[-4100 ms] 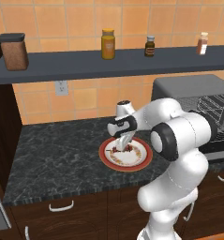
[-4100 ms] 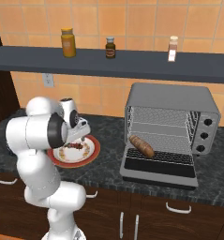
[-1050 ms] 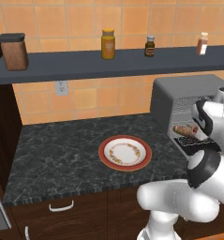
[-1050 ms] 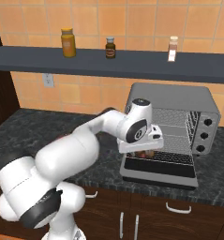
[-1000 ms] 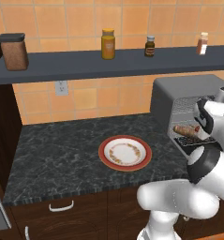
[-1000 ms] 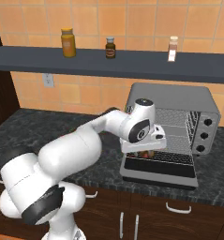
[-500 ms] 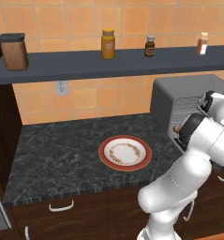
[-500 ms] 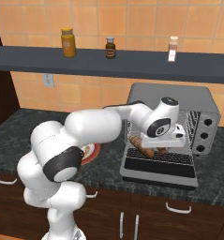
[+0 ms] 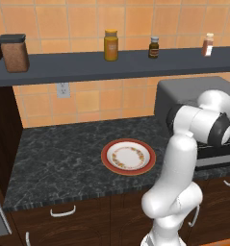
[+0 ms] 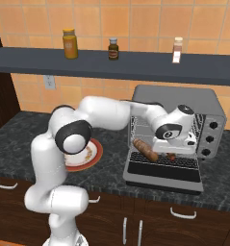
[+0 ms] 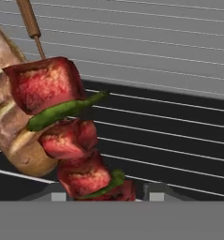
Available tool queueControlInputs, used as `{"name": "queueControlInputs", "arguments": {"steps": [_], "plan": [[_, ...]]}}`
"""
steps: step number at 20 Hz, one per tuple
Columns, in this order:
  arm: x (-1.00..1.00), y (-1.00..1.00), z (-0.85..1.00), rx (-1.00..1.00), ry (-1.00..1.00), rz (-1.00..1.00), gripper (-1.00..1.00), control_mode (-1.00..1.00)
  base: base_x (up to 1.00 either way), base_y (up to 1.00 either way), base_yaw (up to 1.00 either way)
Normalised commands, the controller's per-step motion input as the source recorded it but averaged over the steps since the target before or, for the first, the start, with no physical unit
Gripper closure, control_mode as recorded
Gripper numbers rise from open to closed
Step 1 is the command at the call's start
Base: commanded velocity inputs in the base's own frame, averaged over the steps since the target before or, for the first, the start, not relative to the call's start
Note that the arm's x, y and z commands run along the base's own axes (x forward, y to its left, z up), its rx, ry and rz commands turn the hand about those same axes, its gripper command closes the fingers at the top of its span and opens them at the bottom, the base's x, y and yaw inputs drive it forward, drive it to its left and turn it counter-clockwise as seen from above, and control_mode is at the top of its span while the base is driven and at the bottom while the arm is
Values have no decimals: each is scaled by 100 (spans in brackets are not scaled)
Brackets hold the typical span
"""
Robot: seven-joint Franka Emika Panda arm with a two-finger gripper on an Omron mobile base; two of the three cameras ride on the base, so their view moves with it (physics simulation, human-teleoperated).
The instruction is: Pick up the kebab skewer and baguette bread, and place them inside the toaster oven. Close the toaster oven door and start by setting the timer.
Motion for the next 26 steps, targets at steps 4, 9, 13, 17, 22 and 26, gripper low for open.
{"name": "queueControlInputs", "arguments": {"steps": [4, 9, 13, 17, 22, 26], "plan": [[31, -6, -15, 0, -1, 0, 100, -100, 0, 0, 0], [24, -2, -10, 0, 0, -1, 100, -100, 0, 0, 0], [2, 0, -33, 0, -2, -2, 100, -100, 0, 0, 0], [0, 1, -32, -1, -4, -2, 100, -100, 0, 0, 0], [1, 0, -10, -2, -4, -1, 100, -100, 0, 0, 0], [-2, 7, -10, -4, -3, -1, 100, -100, 0, 0, 0]]}}
